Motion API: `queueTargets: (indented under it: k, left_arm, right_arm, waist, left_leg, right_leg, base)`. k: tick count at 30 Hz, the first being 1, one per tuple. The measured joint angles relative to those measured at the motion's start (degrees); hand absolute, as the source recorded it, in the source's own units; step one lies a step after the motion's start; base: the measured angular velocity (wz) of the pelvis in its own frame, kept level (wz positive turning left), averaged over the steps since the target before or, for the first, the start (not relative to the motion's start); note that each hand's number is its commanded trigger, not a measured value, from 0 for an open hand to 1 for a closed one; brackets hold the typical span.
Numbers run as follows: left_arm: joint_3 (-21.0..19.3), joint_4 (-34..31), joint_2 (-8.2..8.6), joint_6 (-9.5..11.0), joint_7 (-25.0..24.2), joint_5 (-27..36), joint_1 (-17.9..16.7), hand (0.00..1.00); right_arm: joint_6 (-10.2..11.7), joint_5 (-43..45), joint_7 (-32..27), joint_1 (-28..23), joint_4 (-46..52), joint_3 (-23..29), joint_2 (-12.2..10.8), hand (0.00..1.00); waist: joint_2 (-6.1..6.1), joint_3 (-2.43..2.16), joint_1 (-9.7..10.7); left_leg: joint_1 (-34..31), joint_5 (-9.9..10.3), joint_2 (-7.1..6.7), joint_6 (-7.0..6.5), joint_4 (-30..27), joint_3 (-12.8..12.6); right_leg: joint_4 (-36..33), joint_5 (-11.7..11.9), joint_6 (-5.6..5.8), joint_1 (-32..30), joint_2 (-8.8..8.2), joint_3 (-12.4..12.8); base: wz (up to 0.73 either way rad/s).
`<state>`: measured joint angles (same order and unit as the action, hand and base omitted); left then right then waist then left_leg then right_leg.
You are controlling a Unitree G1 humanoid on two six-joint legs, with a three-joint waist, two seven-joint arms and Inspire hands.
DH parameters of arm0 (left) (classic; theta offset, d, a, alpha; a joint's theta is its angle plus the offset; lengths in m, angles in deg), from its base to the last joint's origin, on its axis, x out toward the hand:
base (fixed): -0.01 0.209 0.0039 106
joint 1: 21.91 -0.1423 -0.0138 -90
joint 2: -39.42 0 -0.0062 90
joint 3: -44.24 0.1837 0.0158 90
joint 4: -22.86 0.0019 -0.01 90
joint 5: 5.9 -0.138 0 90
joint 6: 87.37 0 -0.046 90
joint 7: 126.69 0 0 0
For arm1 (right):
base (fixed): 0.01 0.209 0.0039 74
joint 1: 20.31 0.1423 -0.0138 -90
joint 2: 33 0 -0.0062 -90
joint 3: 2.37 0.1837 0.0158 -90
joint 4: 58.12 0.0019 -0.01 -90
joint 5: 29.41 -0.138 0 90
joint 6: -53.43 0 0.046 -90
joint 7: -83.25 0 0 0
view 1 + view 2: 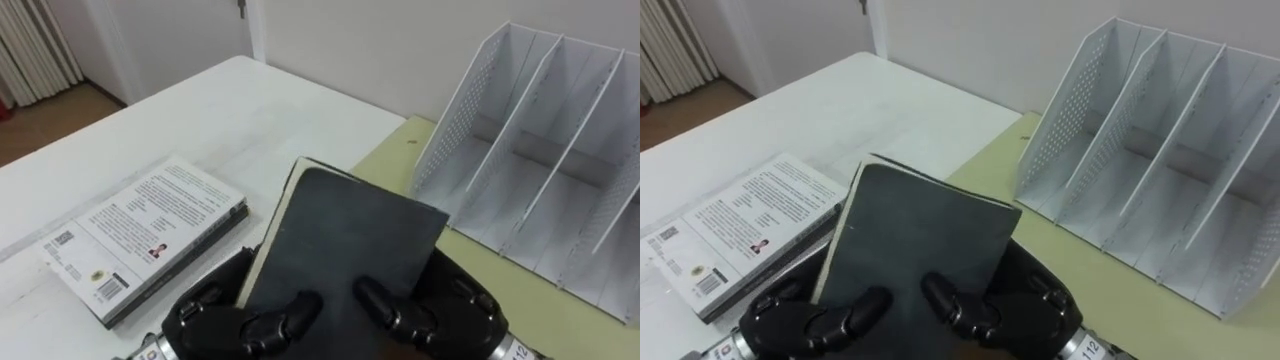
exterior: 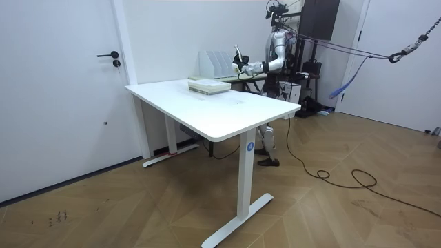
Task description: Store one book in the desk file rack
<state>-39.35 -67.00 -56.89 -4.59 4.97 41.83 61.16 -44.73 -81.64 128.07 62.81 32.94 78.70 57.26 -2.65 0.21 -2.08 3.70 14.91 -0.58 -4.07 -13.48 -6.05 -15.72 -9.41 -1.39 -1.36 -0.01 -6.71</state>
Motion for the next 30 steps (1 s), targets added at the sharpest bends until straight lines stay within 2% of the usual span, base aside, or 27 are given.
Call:
queueTargets:
  k: [3,6,11,12,13,14,19,23,25,30]
  left_arm:
    - [0.49,0.0,-0.73,-0.04,-0.3,0.02,-0.01,1.0]
    - [0.57,0.0,-1.1,-1.1,-1.2,0.01,-0.01,1.0]
    - [1.32,0.01,-2.33,-1.23,-1.91,0.01,-0.03,1.0]
    - [1.42,0.08,-2.46,-1.23,-1.95,-0.01,-0.05,0.93]
    - [1.47,0.09,-2.56,-1.23,-1.97,-0.01,-0.05,0.33]
    - [1.65,0.13,-2.84,-1.23,-1.97,0.02,-0.05,0.0]
    - [1.8,1.75,-2.9,-1.21,-2.08,-0.1,-0.04,0.0]
    - [1.52,7.34,-2.77,-1.19,0.37,-4.0,-0.07,0.0]
    - [1.42,8.81,-2.31,-1.17,2.01,-6.71,-0.14,0.0]
    - [1.34,12.17,0.3,-0.8,5.9,-11.81,-1.01,0.0]
  right_arm:
    - [0.01,-0.06,0.09,0.0,0.0,-0.45,0.42,1.0]
    - [0.02,-0.03,0.9,0.0,0.0,-0.7,0.63,1.0]
    - [0.02,-0.03,1.41,0.0,0.0,-1.36,1.72,1.0]
    - [-0.01,0.02,1.55,0.0,0.0,-1.38,1.76,1.0]
    - [-0.02,0.04,1.55,0.0,0.0,-1.41,1.83,1.0]
    - [-0.04,0.06,1.55,0.0,-0.01,-1.51,2.06,1.0]
    - [-0.12,1.14,0.78,0.0,-0.19,-1.56,2.43,1.0]
    - [-0.13,3.88,-1.7,0.01,-0.18,-0.81,4.25,1.0]
    - [-0.13,5.78,-3.51,0.08,-0.12,0.27,4.13,1.0]
    - [0.2,8.45,-11.77,0.43,0.82,4.55,3.52,1.0]
  waist:
    - [-0.34,0.01,-0.03]
    - [-0.69,0.16,0.02]
    - [-0.79,0.16,0.03]
    - [-0.79,0.16,0.12]
    - [-0.78,0.16,0.12]
    - [-0.75,0.18,0.16]
    - [-0.4,0.37,0.23]
    - [0.33,0.21,0.29]
    - [0.81,0.27,0.59]
    - [1.21,0.3,1.18]
  left_leg:
    - [0.03,0.0,0.0,0.0,-0.03,0.01]
    - [0.05,0.0,0.0,0.0,-0.03,0.01]
    - [0.09,0.0,0.01,0.0,-0.02,0.0]
    - [0.1,0.0,0.01,0.0,0.0,-0.01]
    - [0.1,0.0,0.0,0.0,0.02,-0.01]
    - [0.1,0.0,0.0,0.0,0.06,-0.01]
    - [0.51,-0.01,0.0,0.0,0.1,-0.04]
    - [0.88,-0.01,-0.01,0.0,0.1,-0.02]
    - [0.86,0.0,-0.02,0.0,0.0,-0.01]
    - [1.2,-0.02,-0.07,-0.02,0.4,-0.5]
  right_leg:
    - [0.07,0.0,0.0,0.02,-0.01,-0.08]
    - [0.06,0.0,0.0,0.08,0.0,-0.08]
    - [0.04,0.0,0.0,0.11,0.03,-0.04]
    - [0.01,0.0,0.0,0.13,0.03,0.02]
    - [-0.01,0.0,0.0,0.13,0.03,0.03]
    - [-0.03,0.0,0.0,0.15,0.03,0.06]
    - [-0.16,-0.01,0.0,0.3,0.05,0.08]
    - [-0.3,-0.02,-0.01,0.5,0.01,-0.3]
    - [-0.33,-0.02,-0.01,0.48,-0.04,-0.08]
    - [-0.21,-0.01,0.01,0.74,0.14,0.44]
  base:
    - [0.0]
    - [0.0]
    - [0.0]
    - [0.0]
    - [0.0]
    - [0.0]
    - [0.0]
    - [0.0]
    - [0.0]
    - [-0.04]
